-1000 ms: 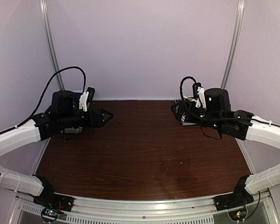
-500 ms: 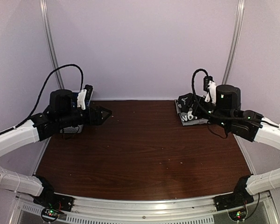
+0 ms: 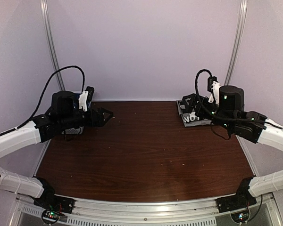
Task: Fold and stack the long sleeve shirts
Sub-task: Reset both arms
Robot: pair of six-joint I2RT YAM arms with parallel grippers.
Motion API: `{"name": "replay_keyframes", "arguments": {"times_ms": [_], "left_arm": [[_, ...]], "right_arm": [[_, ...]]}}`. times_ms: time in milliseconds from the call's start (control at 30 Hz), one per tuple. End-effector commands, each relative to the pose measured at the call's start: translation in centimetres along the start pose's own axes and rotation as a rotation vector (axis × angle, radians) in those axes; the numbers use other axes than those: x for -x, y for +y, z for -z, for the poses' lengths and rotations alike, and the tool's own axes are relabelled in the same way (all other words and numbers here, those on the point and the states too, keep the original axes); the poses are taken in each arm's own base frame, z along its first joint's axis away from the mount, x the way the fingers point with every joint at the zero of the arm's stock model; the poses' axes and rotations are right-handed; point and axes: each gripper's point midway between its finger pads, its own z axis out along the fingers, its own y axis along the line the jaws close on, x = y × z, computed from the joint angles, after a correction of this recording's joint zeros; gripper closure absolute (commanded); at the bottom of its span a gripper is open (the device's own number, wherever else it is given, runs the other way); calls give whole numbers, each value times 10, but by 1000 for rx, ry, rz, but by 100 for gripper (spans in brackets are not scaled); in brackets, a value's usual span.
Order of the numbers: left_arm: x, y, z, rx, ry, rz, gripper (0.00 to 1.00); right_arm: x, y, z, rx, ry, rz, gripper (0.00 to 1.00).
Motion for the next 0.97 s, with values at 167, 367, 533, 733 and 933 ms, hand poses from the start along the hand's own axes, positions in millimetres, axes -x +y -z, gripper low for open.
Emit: {"name": "replay_keyframes", "arguments": {"times_ms": [167, 367, 533, 733, 933], "left_arm": [[11, -2, -3, -7, -57, 1, 2], [11, -2, -3, -5, -58, 0, 2], [11, -2, -2, -4, -59, 0, 3], [8, -1, -2, -4, -52, -1, 2], [7, -1, -3, -5, -51, 0, 2]], "right_arm": [[5, -1, 4, -8, -17, 17, 0], [4, -3, 4, -14, -10, 19, 0], [3, -3, 4, -17, -5, 23, 0], [1, -5, 3, -26, -2, 23, 0], [1, -5, 2, -30, -1, 25, 0]]}}
